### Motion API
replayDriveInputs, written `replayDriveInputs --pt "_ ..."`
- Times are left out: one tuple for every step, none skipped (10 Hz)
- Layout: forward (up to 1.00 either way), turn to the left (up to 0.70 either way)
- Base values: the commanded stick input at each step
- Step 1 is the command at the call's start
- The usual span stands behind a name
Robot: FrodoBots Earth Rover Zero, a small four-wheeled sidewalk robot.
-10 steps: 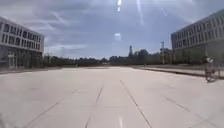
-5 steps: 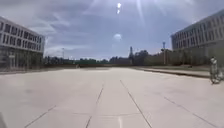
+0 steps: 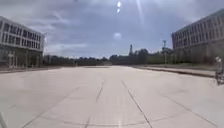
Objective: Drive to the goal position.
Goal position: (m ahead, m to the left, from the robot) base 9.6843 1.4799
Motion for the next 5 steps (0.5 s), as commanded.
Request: replayDriveInputs --pt "0.50 0.00" --pt "0.50 0.00" --pt "0.50 0.00" --pt "0.50 0.00" --pt "0.50 0.00"
